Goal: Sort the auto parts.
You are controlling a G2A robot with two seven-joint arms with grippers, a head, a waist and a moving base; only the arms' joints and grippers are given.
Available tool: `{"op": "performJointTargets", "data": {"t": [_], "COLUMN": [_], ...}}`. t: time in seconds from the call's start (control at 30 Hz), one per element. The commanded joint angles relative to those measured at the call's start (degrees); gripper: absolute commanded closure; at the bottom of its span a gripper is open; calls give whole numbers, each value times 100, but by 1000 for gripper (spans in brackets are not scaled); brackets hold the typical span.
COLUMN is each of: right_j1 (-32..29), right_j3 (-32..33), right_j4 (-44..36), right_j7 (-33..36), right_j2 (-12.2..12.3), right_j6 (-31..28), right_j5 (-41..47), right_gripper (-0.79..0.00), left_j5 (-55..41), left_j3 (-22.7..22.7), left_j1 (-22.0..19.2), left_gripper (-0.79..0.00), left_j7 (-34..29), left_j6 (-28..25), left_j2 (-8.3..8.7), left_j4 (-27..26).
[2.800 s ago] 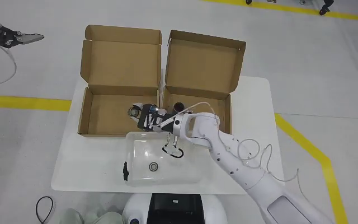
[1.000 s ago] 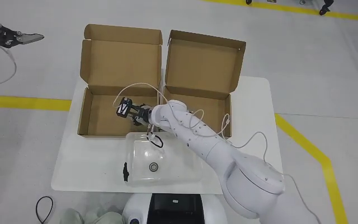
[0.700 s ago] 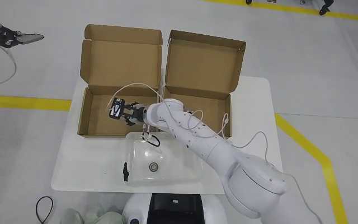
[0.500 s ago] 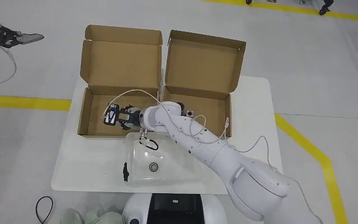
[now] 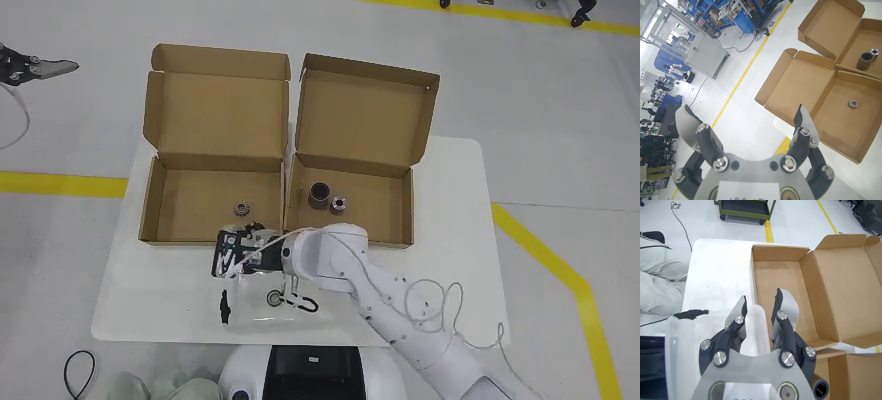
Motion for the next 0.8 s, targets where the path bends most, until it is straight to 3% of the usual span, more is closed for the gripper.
{"op": "performJointTargets", "data": {"t": [0.0, 0.3, 0.57, 0.77], "right_j1": [-448, -1428, -1535, -1512], "right_j3": [191, 510, 472, 313], "right_j4": [-450, -1124, -775, -557], "right_j7": [91, 257, 370, 256], "right_j2": [128, 458, 560, 600], "right_j6": [-165, -665, -814, -673], "right_j5": [-143, -624, -626, -875], "right_gripper": [-271, -274, -280, -329], "left_j5": [0, 0, 0, 0], "left_j3": [0, 0, 0, 0], "left_j1": [0, 0, 0, 0], "left_gripper": [-785, -785, -785, -785], "left_j7": [0, 0, 0, 0], "left_j6": [0, 0, 0, 0], "left_j2": [0, 0, 0, 0], "left_j4": [0, 0, 0, 0]}}
